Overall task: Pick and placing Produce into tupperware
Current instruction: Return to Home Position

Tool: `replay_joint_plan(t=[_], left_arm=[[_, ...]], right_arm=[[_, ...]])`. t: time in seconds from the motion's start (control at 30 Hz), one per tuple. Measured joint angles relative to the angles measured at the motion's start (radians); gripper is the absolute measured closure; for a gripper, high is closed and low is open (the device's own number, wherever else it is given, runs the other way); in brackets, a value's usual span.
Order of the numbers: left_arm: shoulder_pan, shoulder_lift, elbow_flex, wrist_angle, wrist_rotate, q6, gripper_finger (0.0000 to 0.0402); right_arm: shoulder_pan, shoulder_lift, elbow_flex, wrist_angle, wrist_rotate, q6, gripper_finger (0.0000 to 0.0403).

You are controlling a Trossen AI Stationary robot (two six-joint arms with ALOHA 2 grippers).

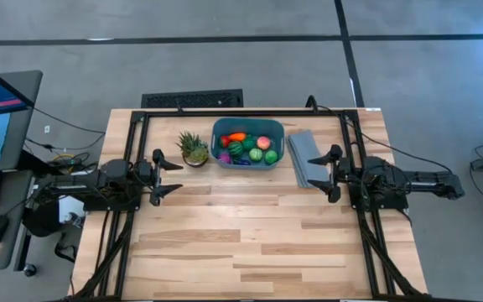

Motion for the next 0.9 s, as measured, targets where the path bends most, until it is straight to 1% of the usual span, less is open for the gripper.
replay_joint_plan(t=[0.9], left_arm=[[0.0,0.0,0.0,0.001,-0.001,-0.01,0.0113]], right_arm=[[0.0,0.0,0.0,0.0,0.0,0.0,0.0037]])
